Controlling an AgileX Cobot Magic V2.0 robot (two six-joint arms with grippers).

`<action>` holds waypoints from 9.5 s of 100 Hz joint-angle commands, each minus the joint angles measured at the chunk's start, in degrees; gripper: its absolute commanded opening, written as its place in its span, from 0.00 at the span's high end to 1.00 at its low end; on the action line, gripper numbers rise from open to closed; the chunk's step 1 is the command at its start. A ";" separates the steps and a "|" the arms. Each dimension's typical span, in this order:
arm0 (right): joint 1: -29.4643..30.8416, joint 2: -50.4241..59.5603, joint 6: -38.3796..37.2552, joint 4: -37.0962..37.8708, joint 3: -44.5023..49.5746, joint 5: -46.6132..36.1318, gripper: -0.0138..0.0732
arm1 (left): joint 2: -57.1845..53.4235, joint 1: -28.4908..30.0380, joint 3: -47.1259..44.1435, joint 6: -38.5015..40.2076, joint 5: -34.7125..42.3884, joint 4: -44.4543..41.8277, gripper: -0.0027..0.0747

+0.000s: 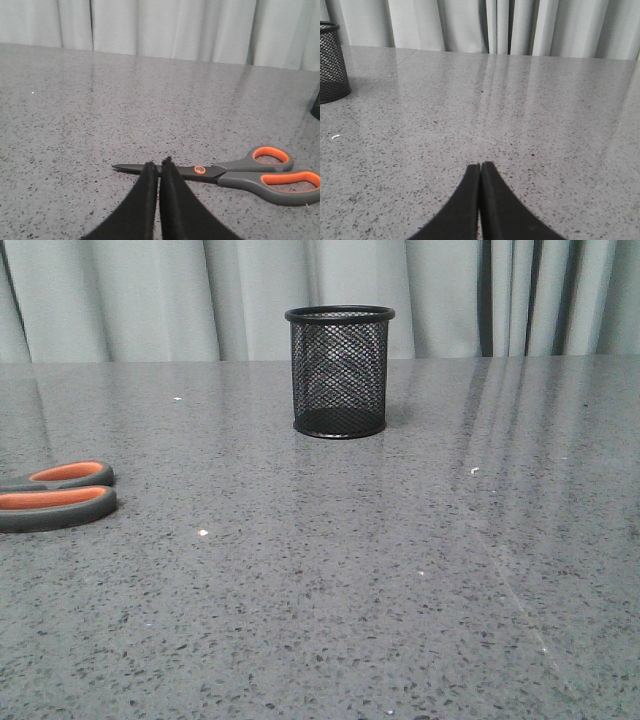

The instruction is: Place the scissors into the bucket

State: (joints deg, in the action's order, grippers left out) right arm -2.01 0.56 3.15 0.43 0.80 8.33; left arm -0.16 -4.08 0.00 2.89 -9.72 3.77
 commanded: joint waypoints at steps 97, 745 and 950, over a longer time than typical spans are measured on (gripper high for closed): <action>0.44 1.27 0.16 0.59 0.34 -5.05 0.90 | -1.48 0.13 -2.29 0.35 4.60 0.60 0.99; -6.94 -42.73 11.73 -20.70 -51.88 22.81 0.41 | 77.49 -10.52 85.11 -75.48 -63.29 6.93 0.75; -12.02 -65.53 40.49 -72.11 -71.76 35.52 0.41 | 77.88 -29.28 88.62 -68.08 -40.02 27.18 0.75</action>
State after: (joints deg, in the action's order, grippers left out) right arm -13.93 -65.81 42.84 -68.43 -68.97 46.69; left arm 78.60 -31.84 86.68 -65.73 -53.38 29.73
